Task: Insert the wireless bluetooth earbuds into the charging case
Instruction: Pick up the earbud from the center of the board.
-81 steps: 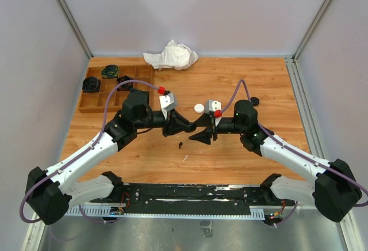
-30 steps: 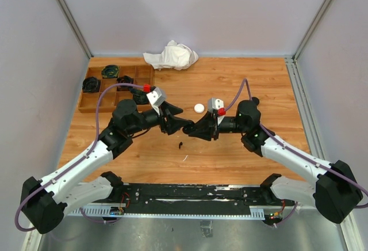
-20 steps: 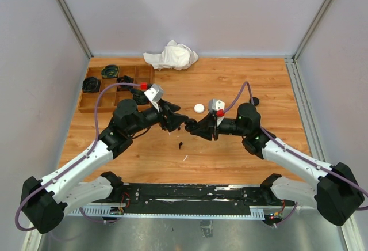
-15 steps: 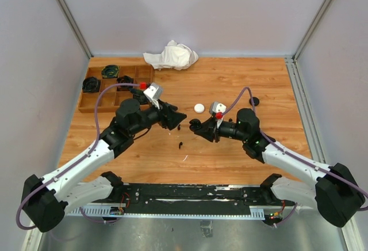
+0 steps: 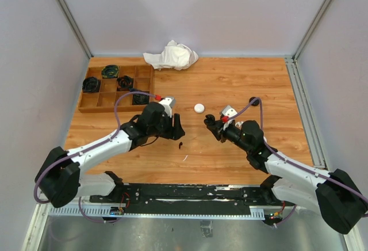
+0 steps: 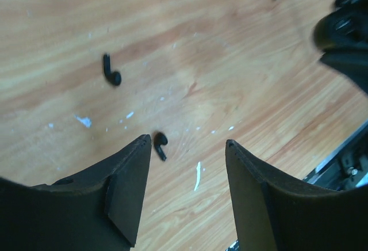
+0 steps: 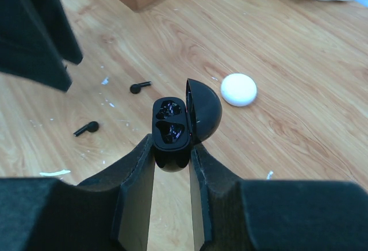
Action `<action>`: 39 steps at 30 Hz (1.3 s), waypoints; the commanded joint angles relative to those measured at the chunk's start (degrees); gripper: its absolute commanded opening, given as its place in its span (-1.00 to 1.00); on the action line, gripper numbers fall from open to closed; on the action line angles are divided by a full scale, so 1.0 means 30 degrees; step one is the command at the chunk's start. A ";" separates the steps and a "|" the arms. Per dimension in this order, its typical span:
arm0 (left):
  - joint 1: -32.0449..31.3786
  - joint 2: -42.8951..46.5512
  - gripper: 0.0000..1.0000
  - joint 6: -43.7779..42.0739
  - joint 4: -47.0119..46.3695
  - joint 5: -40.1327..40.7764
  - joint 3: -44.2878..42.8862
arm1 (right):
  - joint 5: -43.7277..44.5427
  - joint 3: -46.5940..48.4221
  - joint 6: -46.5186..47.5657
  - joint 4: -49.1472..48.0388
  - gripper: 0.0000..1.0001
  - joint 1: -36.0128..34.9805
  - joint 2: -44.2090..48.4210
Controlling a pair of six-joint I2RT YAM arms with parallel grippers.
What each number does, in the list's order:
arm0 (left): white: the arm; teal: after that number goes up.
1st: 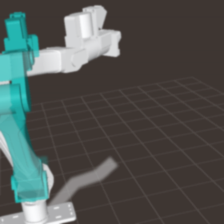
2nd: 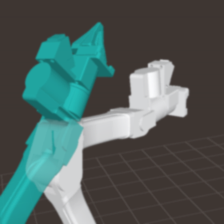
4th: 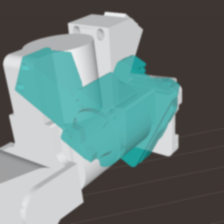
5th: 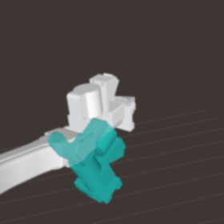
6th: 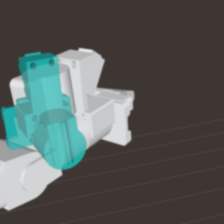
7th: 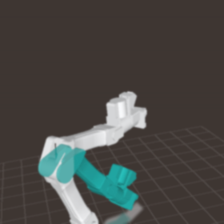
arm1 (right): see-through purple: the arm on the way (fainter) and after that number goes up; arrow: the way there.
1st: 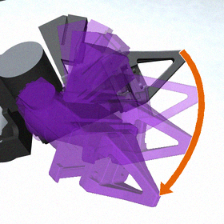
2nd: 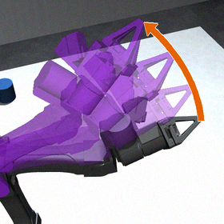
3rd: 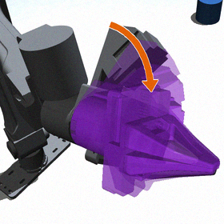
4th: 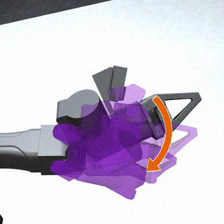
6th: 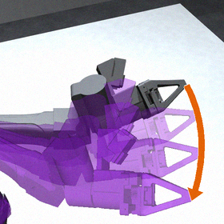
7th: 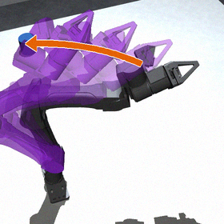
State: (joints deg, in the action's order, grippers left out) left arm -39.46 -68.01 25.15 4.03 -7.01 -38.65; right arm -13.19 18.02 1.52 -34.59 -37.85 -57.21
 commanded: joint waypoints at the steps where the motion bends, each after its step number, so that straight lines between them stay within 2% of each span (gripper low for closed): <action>1: -0.1019 -0.1683 0.19 0.0407 0.2493 0.2060 -0.1294 | 0.2014 -0.0500 0.0079 -0.1695 -0.71 -0.0122 0.0154; 9: -0.2003 -0.4931 0.14 0.0218 0.3421 0.2856 -0.2668 | 0.2749 -0.0706 0.0133 -0.1769 -0.70 -0.0127 0.0380; 17: -0.2541 -0.7396 -0.09 -0.0129 0.4066 0.3382 -0.4077 | 0.2840 -0.0703 0.0138 -0.1726 -0.70 -0.0129 0.0483; 32: -0.2900 -0.9134 -0.23 -0.0626 0.5507 0.3910 -0.4918 | 0.2644 -0.0676 0.0109 -0.1683 -0.69 -0.0129 0.0498; 39: -0.2900 -0.9305 -0.47 -0.0761 0.5599 0.3875 -0.4948 | 0.2615 -0.0665 0.0137 -0.1612 -0.69 -0.0129 0.0492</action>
State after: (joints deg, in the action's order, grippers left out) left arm -47.66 -95.02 23.59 19.84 4.03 -53.04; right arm -5.85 16.40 1.54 -37.50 -37.85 -56.58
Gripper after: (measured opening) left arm 0.305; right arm 0.276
